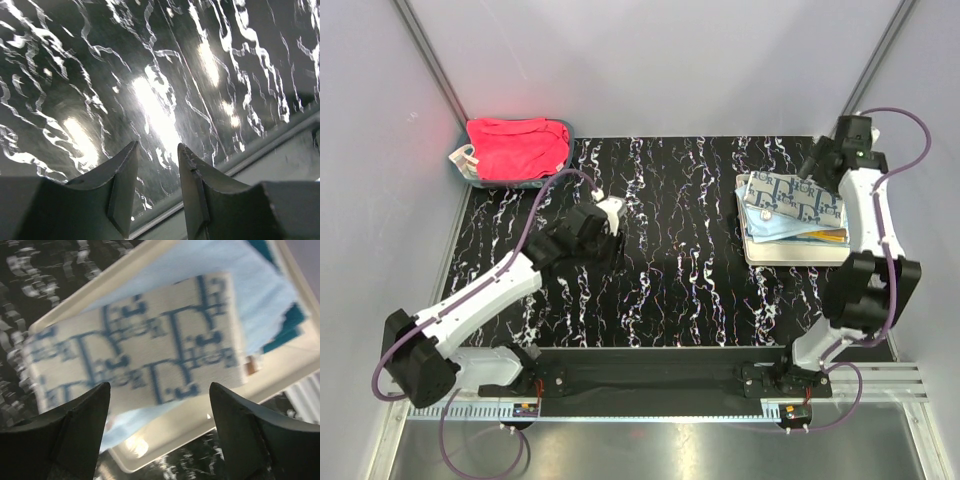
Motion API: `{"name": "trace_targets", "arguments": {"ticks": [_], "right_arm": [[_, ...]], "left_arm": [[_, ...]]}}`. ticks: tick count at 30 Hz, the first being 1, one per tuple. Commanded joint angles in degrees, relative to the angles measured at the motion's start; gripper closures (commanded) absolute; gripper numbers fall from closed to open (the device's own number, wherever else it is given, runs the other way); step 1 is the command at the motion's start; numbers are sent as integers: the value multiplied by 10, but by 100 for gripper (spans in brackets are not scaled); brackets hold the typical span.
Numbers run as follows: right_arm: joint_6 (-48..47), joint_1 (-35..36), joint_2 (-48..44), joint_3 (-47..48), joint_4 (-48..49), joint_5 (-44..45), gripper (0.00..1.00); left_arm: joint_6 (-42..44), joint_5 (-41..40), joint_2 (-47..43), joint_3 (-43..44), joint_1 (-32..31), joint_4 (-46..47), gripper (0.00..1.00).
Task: Fold and stack the towels
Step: Neatly place the folded towel into the bin, then grab crumpled towel
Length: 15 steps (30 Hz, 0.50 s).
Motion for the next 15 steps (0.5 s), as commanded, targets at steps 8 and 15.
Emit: {"name": "trace_targets", "arguments": {"ticks": [8,15], "right_arm": [[98,278,-59,-130,183,-65,14],[101,380,-56,-211,220,-117,14]], "left_arm": [[-146,-224,183,226,144,99,57],[-145,-322,416,455,265,137,48]]}}
